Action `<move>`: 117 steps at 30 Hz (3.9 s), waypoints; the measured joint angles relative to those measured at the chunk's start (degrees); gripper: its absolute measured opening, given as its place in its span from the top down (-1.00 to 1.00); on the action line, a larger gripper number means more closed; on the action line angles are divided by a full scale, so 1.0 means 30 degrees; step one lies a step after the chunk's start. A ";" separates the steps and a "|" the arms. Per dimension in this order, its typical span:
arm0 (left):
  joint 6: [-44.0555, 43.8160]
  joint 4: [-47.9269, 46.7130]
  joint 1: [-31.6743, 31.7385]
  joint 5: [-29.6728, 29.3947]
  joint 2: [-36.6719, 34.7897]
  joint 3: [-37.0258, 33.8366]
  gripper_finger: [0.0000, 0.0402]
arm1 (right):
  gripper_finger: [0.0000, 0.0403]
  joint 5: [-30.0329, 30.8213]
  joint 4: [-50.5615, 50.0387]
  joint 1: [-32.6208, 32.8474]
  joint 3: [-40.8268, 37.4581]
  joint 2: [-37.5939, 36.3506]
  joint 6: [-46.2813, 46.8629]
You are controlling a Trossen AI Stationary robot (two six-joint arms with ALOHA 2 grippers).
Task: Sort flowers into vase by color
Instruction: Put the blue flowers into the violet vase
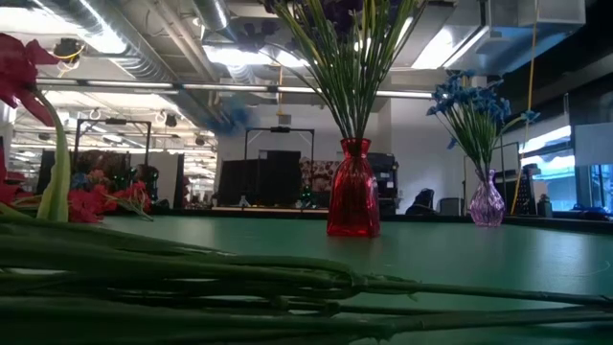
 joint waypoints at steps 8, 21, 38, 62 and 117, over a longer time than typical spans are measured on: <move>0.4028 0.3349 0.0699 0.0119 0.3218 -0.0053 0.98 | -0.28 -0.0098 -0.0556 0.0000 0.0000 -0.0007 0.0024; 0.5380 0.7376 0.2533 -0.1568 0.6079 -0.0053 0.61 | -0.41 -0.1257 -0.3876 0.0000 0.0000 -0.0007 -0.1822; 0.0215 0.7095 0.1964 -0.2520 0.4114 0.0093 0.29 | -0.52 -0.2791 -0.9547 0.0000 -0.0024 -0.0007 -0.6936; -0.0134 0.4243 0.0519 -1.2419 -0.0975 0.0136 0.40 | -0.44 -0.7076 0.1674 0.0022 -0.7062 0.0402 -0.2544; -0.2573 -0.1761 -0.0455 -1.3410 -0.3029 0.0129 0.40 | -0.43 1.5856 0.5869 3.0432 -0.5387 1.3382 0.2255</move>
